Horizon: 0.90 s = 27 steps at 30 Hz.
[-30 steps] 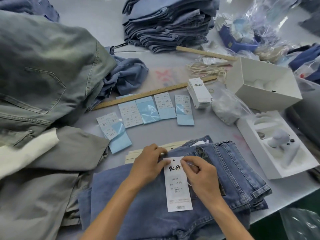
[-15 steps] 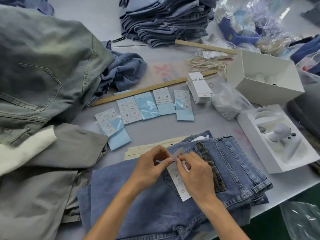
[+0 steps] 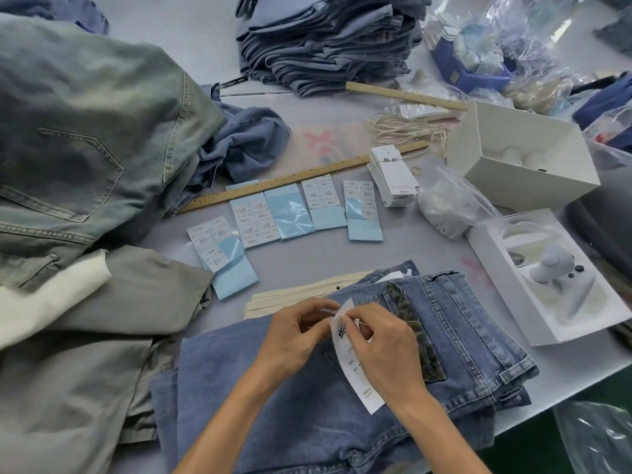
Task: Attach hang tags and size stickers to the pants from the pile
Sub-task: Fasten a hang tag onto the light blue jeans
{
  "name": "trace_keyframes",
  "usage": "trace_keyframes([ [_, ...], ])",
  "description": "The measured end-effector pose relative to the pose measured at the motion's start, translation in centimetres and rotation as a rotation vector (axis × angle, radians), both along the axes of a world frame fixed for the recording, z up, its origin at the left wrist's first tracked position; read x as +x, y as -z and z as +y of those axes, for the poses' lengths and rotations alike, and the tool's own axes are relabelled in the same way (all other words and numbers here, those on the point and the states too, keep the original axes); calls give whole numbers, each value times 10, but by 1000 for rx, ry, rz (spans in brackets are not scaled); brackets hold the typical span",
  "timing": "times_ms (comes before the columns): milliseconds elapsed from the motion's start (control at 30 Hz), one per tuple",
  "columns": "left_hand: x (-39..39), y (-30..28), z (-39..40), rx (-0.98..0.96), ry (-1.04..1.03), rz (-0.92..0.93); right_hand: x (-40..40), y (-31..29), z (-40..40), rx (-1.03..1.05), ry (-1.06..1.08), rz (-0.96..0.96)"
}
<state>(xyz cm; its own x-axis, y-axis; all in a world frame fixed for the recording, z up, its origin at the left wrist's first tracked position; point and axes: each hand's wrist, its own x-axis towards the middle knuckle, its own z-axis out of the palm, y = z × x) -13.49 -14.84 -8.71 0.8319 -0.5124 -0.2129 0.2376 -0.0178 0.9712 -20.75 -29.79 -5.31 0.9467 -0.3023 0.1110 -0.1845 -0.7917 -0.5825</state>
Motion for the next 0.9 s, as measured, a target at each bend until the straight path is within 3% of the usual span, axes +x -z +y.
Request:
trace_keyframes([
  [133,1,-2,-1,43,9,-11,-2,0,0,-9,-35,13],
  [333,-1,-8,-3,-45,-53,112,-3,-3,0,-113,-56,-11],
  [500,-1,-7,-2,11,-50,38,-4,-7,3,-166,-72,-40],
  [667,2,-3,1,87,-34,-181,-6,-3,0,-69,-81,29],
  [800,3,-6,4,134,-68,-243,-4,-1,-9,113,-26,37],
  [900,7,-14,5,193,-81,-402,-1,-1,-13,276,22,58],
])
